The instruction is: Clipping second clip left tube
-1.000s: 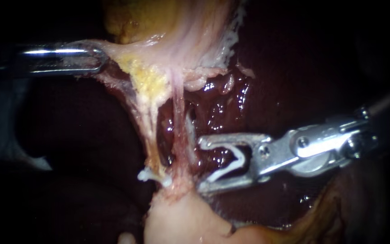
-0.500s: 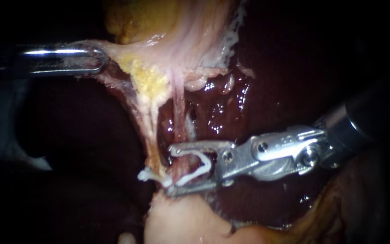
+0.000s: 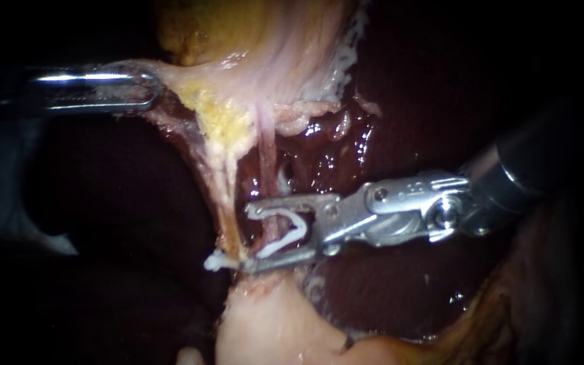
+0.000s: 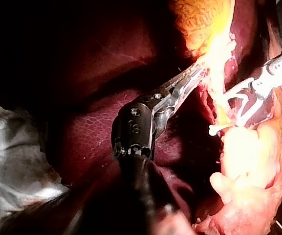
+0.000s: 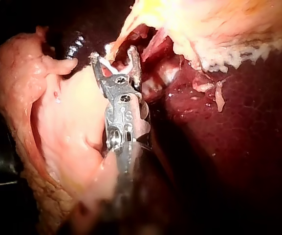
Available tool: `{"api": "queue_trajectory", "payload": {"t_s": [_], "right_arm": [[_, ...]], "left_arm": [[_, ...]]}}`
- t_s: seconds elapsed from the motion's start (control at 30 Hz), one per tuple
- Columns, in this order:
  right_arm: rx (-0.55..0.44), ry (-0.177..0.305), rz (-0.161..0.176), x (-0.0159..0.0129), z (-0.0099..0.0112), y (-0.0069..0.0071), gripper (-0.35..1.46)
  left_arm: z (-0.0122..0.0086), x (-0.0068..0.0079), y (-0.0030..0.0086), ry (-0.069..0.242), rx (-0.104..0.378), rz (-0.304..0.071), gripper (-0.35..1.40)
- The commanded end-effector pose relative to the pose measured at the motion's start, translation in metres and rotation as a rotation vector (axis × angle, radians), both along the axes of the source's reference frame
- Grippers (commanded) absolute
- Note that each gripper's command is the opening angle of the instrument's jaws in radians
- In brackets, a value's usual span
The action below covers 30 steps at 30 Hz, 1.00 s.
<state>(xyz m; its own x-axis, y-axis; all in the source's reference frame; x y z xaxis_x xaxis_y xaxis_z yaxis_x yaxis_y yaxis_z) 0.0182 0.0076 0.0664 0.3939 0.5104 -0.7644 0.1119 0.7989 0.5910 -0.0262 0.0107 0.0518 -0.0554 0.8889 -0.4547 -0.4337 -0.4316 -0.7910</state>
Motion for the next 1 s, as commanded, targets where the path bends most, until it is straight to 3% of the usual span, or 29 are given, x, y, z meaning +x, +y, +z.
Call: {"api": "queue_trajectory", "payload": {"t_s": [0.03, 0.27, 0.67, 0.83, 1.0], "right_arm": [[0.007, 0.007, -0.003, 0.0004, 0.0002, -0.0002, 0.49], [0.067, 0.072, -0.016, 0.0037, 0.0011, -0.0011, 0.49], [0.082, 0.091, -0.023, 0.0054, 0.0005, -0.0022, 0.49], [0.087, 0.092, -0.027, 0.0055, -0.0004, -0.0032, 0.49], [0.098, 0.107, -0.055, 0.0059, -0.0022, -0.0049, 0.49]], "left_arm": [[0.0, 0.0, 0.0, 0.0, 0.0, 0.0, -0.35], [0.0001, -0.0001, -0.0001, 0.0, 0.0, 0.0, -0.35], [0.0001, -0.0002, -0.0001, 0.001, -0.001, -0.001, -0.35], [0.0002, -0.0002, -0.0001, 0.001, -0.001, -0.001, -0.35], [0.0002, -0.0002, -0.0001, 0.001, -0.001, -0.001, -0.35]]}}
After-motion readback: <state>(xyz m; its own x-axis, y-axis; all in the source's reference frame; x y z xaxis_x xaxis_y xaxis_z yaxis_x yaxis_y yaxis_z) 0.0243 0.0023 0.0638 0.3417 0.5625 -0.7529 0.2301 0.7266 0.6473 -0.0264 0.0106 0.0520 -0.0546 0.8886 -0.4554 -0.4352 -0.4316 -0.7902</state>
